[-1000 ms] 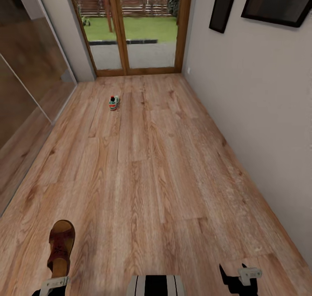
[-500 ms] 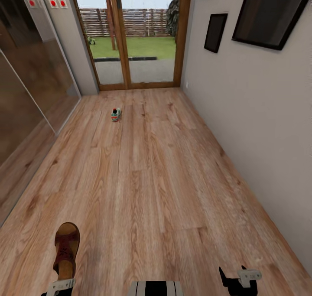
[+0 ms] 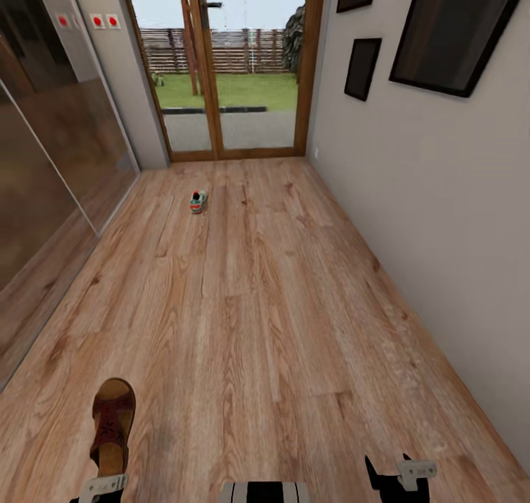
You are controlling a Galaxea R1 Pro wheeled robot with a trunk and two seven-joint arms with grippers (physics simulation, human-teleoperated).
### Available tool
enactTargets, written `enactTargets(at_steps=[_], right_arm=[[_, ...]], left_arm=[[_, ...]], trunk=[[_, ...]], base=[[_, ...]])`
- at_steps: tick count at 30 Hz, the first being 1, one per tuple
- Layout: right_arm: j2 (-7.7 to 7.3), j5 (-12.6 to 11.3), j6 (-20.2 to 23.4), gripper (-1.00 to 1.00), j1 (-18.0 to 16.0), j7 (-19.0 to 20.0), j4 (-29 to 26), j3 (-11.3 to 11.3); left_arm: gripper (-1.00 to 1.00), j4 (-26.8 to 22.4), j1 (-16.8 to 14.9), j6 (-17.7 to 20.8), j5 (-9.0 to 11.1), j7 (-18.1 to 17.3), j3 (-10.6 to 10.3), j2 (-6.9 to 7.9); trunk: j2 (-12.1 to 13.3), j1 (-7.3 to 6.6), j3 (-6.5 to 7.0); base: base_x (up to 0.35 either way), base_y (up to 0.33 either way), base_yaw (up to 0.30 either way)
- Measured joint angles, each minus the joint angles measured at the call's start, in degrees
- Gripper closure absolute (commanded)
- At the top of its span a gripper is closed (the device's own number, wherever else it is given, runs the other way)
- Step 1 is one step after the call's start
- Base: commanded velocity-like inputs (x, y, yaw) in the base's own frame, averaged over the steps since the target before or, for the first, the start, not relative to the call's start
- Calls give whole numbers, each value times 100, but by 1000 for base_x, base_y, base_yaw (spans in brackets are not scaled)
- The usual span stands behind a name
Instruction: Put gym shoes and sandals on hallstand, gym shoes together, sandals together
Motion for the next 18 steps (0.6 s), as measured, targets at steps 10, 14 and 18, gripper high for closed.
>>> enactTargets(at_steps=[10, 14, 18], right_arm=[[7, -2, 0, -100, 0, 0, 1, -1], [7, -2, 0, -100, 2, 0, 1, -2], [7, -2, 0, -100, 6, 0, 1, -2]], left_arm=[[100, -2, 0, -11, 4, 0, 0, 22], [100, -1, 2, -12, 1, -1, -8, 16], [100, 5, 3, -11, -6, 0, -8, 3]], trunk=[[8, -16, 215], [13, -26, 337], [56, -55, 453]], base=[[0, 0, 0], [0, 0, 0], [0, 0, 0]])
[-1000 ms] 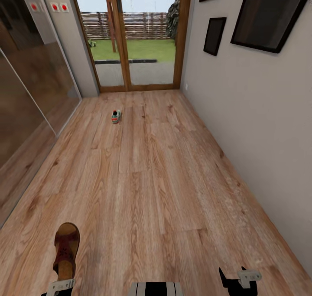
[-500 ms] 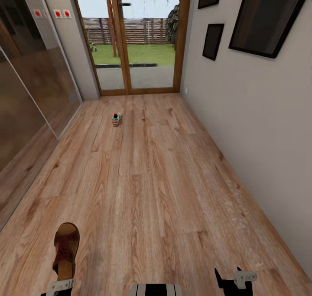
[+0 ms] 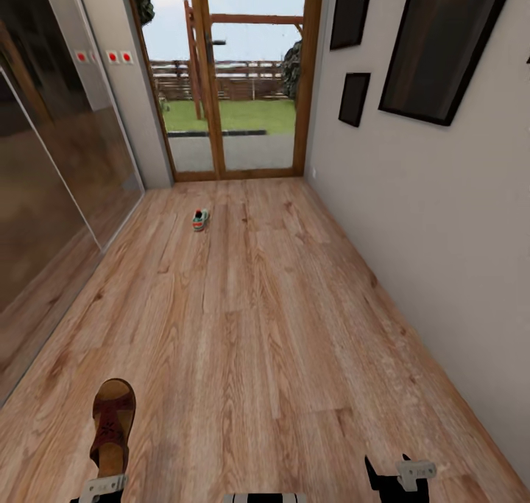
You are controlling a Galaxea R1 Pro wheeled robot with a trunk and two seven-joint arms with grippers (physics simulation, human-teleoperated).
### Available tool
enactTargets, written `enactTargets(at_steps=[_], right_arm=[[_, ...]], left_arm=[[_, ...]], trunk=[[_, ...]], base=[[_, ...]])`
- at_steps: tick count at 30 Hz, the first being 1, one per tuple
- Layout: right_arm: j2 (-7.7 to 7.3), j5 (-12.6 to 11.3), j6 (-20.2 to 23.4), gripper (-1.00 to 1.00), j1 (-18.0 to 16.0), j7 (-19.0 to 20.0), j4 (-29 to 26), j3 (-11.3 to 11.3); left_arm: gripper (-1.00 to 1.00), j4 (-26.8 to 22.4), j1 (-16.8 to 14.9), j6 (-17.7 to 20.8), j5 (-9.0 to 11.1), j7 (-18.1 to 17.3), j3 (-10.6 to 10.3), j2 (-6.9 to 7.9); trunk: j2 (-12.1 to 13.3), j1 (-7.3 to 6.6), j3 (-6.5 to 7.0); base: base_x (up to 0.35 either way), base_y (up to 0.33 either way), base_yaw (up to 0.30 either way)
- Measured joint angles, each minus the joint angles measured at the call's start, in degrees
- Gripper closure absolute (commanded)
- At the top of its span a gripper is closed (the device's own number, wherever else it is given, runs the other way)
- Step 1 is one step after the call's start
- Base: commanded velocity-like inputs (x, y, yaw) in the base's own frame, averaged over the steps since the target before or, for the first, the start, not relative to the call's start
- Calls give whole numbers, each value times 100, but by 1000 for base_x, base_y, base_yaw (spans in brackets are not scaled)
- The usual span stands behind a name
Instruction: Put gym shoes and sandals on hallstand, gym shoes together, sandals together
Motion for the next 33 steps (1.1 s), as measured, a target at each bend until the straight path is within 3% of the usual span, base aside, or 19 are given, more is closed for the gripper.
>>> enactTargets(at_steps=[33], right_arm=[[9, -6, 18, -100, 3, -7, -9, 0]], left_arm=[[100, 91, 4, 0, -20, 0, -6, -6]], trunk=[[1324, -725, 661]], base=[[0, 0, 0]])
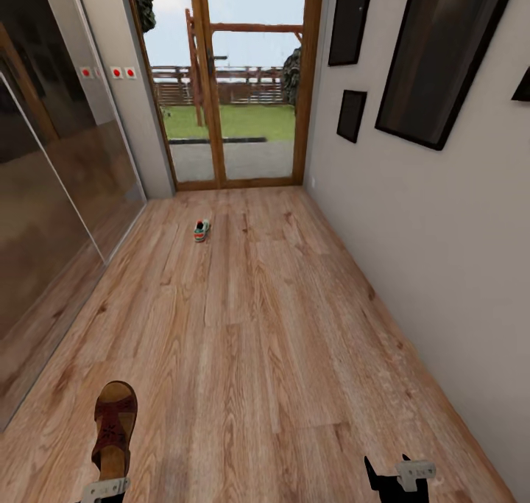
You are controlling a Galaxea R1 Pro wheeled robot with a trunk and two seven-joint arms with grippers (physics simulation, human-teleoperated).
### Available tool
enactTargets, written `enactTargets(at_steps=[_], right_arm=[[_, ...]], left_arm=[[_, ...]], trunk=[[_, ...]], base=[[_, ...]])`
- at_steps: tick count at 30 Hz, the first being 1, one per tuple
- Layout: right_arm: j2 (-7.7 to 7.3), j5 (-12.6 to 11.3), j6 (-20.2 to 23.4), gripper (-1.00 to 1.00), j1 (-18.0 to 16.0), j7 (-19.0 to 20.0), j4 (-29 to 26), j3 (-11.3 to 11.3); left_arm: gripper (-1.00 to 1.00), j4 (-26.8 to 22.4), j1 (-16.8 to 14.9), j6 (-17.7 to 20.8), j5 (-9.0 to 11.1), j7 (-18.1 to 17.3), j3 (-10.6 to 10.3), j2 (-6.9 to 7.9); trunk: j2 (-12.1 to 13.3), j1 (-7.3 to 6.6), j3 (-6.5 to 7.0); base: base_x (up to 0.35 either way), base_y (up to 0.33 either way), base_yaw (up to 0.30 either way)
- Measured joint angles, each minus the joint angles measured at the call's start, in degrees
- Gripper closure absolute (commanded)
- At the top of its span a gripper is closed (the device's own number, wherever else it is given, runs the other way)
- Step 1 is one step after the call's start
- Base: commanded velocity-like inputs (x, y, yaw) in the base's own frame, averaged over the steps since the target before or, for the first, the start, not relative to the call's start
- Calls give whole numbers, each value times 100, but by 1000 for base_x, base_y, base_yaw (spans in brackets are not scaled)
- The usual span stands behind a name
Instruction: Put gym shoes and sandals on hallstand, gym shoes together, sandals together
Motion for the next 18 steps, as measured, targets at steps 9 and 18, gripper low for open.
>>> enactTargets(at_steps=[9, 18], right_arm=[[0, -2, -1, -100, 0, 4, 0, 0], [1, -2, -6, -100, -1, 6, 2, 0]], left_arm=[[100, 0, 0, 0, 0, 0, 2, 0], [100, -2, 1, -1, 1, -1, -2, 0]], trunk=[[361, -198, 165], [443, -242, 240]], base=[[0, 0, 22], [0, 0, 181]])
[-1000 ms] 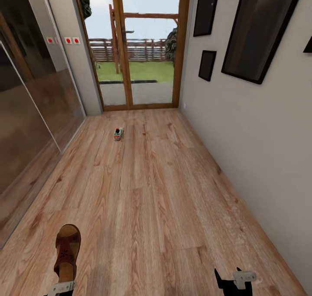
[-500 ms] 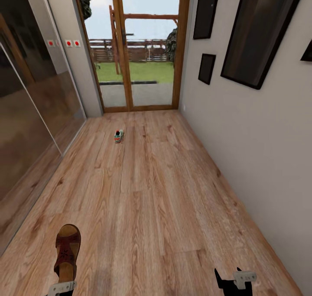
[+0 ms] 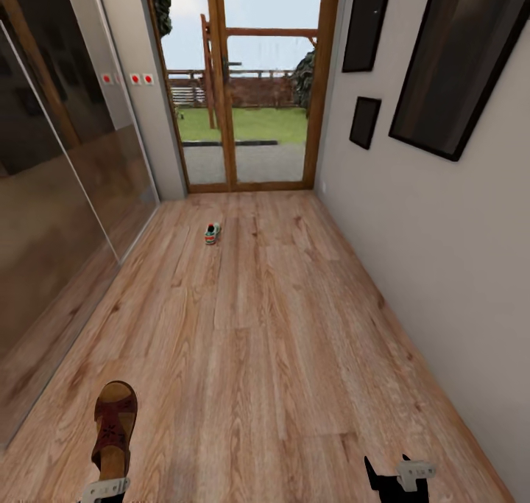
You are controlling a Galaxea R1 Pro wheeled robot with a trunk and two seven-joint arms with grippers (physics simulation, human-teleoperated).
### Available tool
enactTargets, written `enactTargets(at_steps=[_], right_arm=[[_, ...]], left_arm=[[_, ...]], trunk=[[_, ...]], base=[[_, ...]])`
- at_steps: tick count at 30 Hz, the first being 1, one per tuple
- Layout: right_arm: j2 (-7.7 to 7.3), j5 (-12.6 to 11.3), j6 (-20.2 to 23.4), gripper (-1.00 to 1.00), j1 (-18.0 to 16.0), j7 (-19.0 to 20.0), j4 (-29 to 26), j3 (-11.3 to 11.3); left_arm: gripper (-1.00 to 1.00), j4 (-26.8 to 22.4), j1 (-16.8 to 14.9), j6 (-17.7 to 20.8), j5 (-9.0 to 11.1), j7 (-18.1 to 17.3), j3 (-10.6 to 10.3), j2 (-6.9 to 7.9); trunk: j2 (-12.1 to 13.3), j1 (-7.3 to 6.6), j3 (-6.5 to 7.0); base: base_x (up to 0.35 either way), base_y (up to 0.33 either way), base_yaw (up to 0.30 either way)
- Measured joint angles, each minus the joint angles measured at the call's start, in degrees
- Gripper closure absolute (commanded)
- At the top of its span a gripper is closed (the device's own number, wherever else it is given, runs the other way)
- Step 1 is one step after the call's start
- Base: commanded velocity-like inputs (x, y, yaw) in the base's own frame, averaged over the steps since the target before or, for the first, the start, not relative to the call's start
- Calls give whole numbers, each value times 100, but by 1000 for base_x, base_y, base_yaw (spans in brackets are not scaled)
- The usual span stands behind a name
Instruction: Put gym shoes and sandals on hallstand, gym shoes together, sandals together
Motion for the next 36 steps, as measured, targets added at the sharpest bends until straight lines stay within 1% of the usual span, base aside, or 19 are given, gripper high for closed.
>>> enactTargets(at_steps=[9, 24, 31, 36], right_arm=[[0, 0, -3, -100, 0, 0, 0, 1], [0, 1, -4, -100, 0, 0, 1, 1], [-1, 1, 1, -100, 5, -1, -1, 1], [-1, 1, -2, -100, 2, -1, -1, 1]], left_arm=[[100, -4, 2, -6, -2, 0, -15, -4], [100, -4, 1, -1, -12, 1, -37, -9], [100, -3, -3, -1, -14, -1, -37, -9], [100, -2, -4, -5, -10, 0, -33, -9]], trunk=[[0, -1, 32], [0, -2, 37], [0, -2, 37], [0, -1, 37]], base=[[22, -27, 251], [158, -211, 267], [211, -215, 71], [86, -254, 19]])
